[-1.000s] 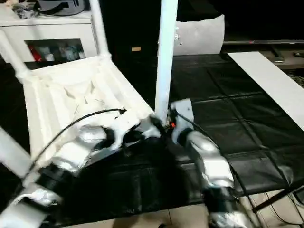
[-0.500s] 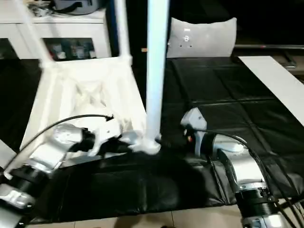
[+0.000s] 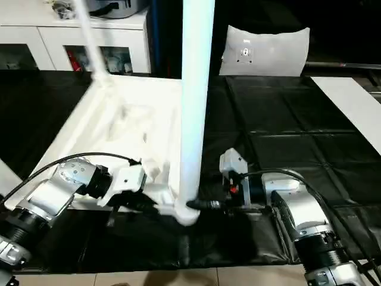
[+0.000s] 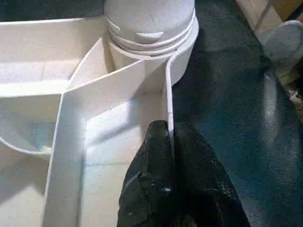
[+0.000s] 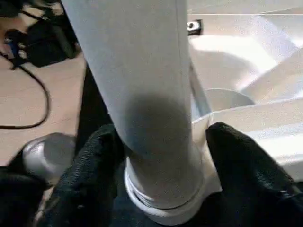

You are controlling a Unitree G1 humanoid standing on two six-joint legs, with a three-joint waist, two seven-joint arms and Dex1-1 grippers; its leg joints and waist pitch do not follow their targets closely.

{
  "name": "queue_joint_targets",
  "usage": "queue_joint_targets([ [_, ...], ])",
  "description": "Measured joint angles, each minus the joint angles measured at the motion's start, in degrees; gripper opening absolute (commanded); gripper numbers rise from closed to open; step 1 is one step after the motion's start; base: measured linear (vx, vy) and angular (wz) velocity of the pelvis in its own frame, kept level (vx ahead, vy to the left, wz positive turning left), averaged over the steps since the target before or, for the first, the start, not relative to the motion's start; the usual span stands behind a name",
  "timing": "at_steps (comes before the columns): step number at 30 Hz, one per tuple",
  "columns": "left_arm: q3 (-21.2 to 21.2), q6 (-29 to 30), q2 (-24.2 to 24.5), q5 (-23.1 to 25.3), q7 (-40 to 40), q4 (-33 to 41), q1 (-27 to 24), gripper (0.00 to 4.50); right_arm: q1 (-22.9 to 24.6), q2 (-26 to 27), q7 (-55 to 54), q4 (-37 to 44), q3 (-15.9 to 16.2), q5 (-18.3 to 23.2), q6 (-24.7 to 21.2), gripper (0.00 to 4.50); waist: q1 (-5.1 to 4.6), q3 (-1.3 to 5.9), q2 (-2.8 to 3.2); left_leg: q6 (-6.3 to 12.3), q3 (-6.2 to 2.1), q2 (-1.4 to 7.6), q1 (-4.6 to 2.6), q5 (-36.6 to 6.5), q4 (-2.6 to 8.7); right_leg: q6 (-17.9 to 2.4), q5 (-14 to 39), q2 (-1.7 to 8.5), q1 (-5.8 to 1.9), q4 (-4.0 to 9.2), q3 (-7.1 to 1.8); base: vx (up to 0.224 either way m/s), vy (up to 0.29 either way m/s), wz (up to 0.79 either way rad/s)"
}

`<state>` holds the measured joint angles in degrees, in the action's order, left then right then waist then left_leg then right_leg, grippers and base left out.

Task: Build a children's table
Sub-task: Rotate leg to tighten

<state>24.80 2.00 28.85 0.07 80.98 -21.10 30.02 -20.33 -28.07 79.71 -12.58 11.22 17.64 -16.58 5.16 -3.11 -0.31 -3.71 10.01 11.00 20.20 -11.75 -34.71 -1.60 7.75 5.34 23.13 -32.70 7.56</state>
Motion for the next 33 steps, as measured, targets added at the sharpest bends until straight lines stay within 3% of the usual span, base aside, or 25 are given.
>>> queue_joint_targets([
  [9, 0.45, -0.83, 0.36, -0.28, 0.79, 0.08, -0.08, 0.0, -0.01, -0.1, 1.83, -0.01, 0.53, 0.3, -0.5, 1.99, -0.05, 0.0, -0.03, 0.0, 0.04, -0.03, -0.07, 0.0, -0.1, 0.05, 0.03, -0.04, 0.0, -0.18, -0.24, 0.0, 0.0, 0.0],
  [16, 0.39, -0.19, 0.75, -0.38, 0.86, 1.19, -0.54, 0.0, 0.51, 0.07, 1.57, 0.94, 0.38, 0.99, -2.02, 1.94, -0.04, 0.0, -0.02, -0.01, 0.04, -0.03, -0.08, 0.0, -0.08, 0.13, 0.1, -0.04, 0.01, -0.24, -0.25, 0.0, 0.0, 0.0],
  [22, -0.65, 8.0, -0.75, -0.25, -2.79, 2.97, -0.6, 0.0, 5.0, 3.29, -5.77, 4.57, -3.09, 2.71, -4.86, 1.94, -0.11, 0.03, 0.07, -0.08, 0.04, -0.1, -0.17, 0.04, -0.08, 0.13, 0.12, -0.05, -0.04, -0.31, -0.39, 0.0, 0.0, 0.0],
  [24, -2.59, 11.98, -2.53, 0.85, -8.06, 3.11, -0.75, 0.0, 5.73, 6.84, -13.41, 4.88, -5.27, 1.61, -5.33, 1.94, -0.82, 0.03, 0.06, -0.24, 0.02, -0.09, -0.22, 0.15, -0.11, 0.13, 0.12, -0.09, -0.05, -0.31, -0.39, 0.0, 0.0, 0.0],
  [28, -4.05, 17.44, -6.73, 2.38, -16.04, 3.18, -0.65, 0.0, 5.68, 11.53, -25.58, 4.58, -8.21, -0.77, -5.67, 1.94, -4.22, 0.02, 0.19, -0.27, -0.05, -0.09, -0.16, 0.17, -0.21, 0.14, 0.12, -0.08, -0.06, 0.05, -0.11, 0.0, 0.0, 0.0],
  [30, -5.0, 20.98, -10.31, 3.1, -21.23, 3.18, -0.55, 0.0, 5.25, 14.02, -31.94, 4.43, -9.68, -2.59, -5.89, 1.94, -5.69, 0.02, 0.44, -0.27, -0.49, 0.12, -0.04, 0.17, -0.21, 0.14, 0.12, -0.01, -0.36, 0.94, 1.04, 0.0, 0.0, 0.0],
  [33, -6.78, 25.88, -15.7, 4.29, -29.46, 2.29, 0.69, 0.0, 3.49, 18.44, -42.45, 4.23, -11.46, -5.46, -6.84, 1.93, -7.07, -0.03, 0.99, -0.27, -0.69, 0.48, 0.37, 0.17, -0.25, 0.14, 0.12, 0.01, -0.47, 1.87, 1.95, 0.0, 0.0, 0.0],
])
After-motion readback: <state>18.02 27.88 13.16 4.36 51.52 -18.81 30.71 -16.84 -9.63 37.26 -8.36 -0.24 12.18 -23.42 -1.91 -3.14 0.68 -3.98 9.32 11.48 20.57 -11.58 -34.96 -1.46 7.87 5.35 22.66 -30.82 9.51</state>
